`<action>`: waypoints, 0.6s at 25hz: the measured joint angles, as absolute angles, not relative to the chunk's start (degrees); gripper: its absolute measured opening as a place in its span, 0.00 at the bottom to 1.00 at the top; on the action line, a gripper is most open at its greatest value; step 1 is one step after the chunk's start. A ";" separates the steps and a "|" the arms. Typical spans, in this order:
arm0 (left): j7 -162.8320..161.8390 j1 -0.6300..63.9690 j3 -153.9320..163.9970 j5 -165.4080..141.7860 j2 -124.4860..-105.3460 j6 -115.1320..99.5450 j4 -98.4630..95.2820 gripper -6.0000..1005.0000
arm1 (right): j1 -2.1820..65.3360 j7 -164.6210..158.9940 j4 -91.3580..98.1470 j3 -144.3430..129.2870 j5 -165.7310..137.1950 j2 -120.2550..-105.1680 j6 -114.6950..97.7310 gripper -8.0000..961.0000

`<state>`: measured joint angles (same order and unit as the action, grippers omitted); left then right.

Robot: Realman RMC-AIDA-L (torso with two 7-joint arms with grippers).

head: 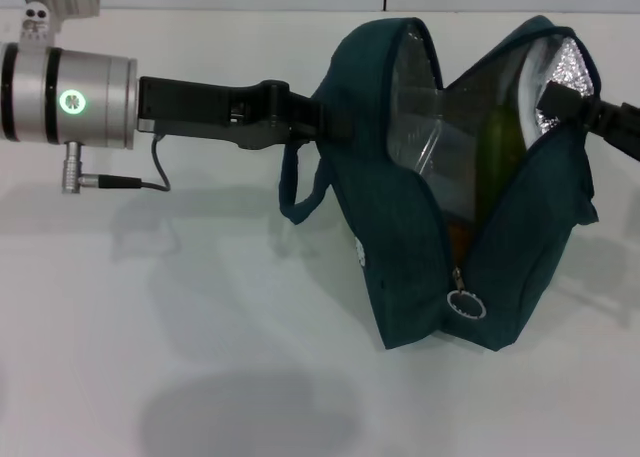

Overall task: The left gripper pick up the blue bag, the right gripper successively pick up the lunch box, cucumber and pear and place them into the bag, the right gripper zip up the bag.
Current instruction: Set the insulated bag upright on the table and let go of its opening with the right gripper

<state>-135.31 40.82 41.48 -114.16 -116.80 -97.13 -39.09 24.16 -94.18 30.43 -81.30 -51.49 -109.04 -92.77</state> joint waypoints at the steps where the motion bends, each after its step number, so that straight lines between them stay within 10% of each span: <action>1: -135.07 40.69 41.45 -114.16 -116.79 -97.04 -39.13 0.04 | 24.19 -93.55 30.45 -81.30 -51.55 -109.09 -92.74 0.04; 15: -133.54 40.48 42.02 -114.14 -116.35 -98.51 -38.99 0.04 | 23.53 -89.45 30.29 -81.20 -51.59 -109.20 -93.97 0.05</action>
<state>-133.54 40.48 42.02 -114.14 -116.35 -98.51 -38.99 23.53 -89.45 30.29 -81.20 -51.59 -109.20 -93.97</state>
